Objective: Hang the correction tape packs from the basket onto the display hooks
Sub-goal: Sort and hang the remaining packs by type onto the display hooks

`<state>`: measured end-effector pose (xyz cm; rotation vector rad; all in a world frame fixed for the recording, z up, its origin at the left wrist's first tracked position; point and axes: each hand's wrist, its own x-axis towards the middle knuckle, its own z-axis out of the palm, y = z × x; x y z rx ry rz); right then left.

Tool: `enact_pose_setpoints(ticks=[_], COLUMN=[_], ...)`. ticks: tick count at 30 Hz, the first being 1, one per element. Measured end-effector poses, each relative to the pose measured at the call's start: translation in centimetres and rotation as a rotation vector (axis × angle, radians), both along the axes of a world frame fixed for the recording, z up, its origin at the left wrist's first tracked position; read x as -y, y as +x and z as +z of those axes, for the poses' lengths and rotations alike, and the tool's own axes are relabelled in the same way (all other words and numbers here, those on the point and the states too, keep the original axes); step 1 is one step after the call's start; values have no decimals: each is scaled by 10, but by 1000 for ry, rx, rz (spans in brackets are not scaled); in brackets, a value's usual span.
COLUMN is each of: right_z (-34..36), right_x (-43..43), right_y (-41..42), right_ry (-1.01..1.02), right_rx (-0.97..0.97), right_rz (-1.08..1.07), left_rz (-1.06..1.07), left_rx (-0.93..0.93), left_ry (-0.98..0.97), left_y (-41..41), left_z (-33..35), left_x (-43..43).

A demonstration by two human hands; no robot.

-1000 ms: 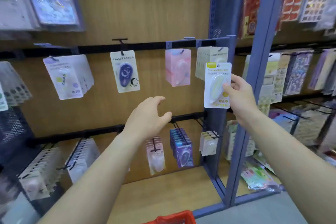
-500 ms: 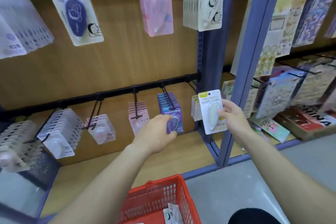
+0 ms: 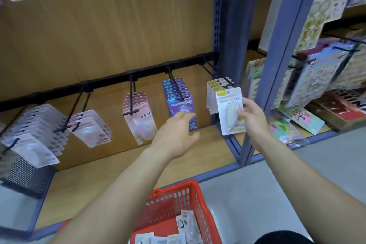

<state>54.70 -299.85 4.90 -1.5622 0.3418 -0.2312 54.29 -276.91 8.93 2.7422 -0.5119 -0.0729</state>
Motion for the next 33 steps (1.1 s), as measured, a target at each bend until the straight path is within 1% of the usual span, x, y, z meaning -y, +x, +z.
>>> enact_pose_setpoints(ticks=[7,13,16,20,23,26,28,30,31,33], right_z=[-5,-7,-9,-8,-11,-17,-22,-25,-25,-19], right_x=[1,-3,-5,-9,-13,-19,-23,-28,-32,-41], right_y=[5,13,17,41,66,77,73,57,47,24], right_ry=[-1,-12,-46,-151,-218,-343,-442,-559,-623,-765], right_rx=[63,33,24,7,-15,-83,-174,-243,-278,-341], right_rz=[-2,-49,-33,-2,-32,-46,-46,28,104,324], left_rz=[0,9,11,9,10,7,5,9,10,9], left_rx=[4,-1,-1,5,4,4,3,-8,-16,-30], left_ry=[-9,-28,-36,-34,-32,-36,-38,-31,-27,-17], left_y=[6,6,5,6,8,7,2,-7,-13,-29], left_z=[-9,-8,-8,-8,-6,-4,-3,-3,-3,-6], left_x=[-2,-7,-9,-9,-9,-13,-20,-28,-34,-48])
